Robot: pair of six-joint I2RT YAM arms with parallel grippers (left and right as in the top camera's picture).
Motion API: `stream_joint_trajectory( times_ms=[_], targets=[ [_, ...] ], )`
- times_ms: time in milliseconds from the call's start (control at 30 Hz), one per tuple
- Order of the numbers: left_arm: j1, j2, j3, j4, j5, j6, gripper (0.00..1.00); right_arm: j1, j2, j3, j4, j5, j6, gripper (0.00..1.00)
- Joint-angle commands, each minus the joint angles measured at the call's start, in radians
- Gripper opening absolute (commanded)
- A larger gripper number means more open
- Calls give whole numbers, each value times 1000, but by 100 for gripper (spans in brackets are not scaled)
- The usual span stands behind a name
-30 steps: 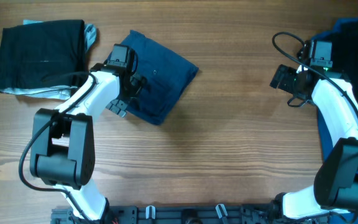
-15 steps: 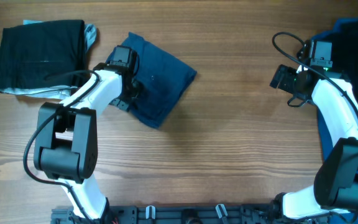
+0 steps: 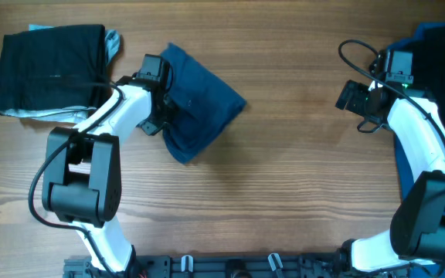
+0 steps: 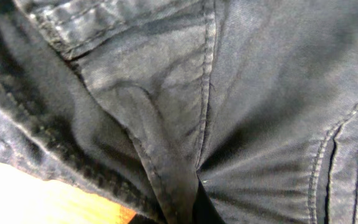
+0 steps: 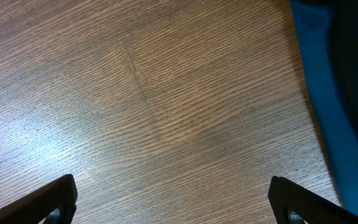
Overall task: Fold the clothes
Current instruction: 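Carry the folded shorts with left gripper onto the stack at top left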
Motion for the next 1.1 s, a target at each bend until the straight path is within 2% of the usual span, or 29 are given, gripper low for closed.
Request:
stream_joint_trajectory(
  times_ms=[0, 133, 267, 467, 733, 933, 1067],
  targets=[
    [-1, -49, 89, 10, -41, 309, 4, 2, -6, 13, 3, 18, 8, 100],
    [-1, -123, 185, 18, -175, 408, 4, 2, -6, 13, 3, 18, 8, 100],
    [3, -188, 211, 95, -288, 408, 4, 2, -6, 13, 3, 18, 8, 100],
    [48, -218, 211, 249, -295, 408, 4, 2, -6, 13, 3, 18, 8, 100],
    [210, -223, 212, 452, -284, 399, 4, 2, -6, 13, 3, 18, 8, 100],
    [372, -216, 211, 459, -266, 276, 4, 2, -6, 13, 3, 18, 8, 100],
    [474, -191, 211, 472, -202, 272, 4, 2, -6, 13, 3, 18, 8, 100]
  ],
)
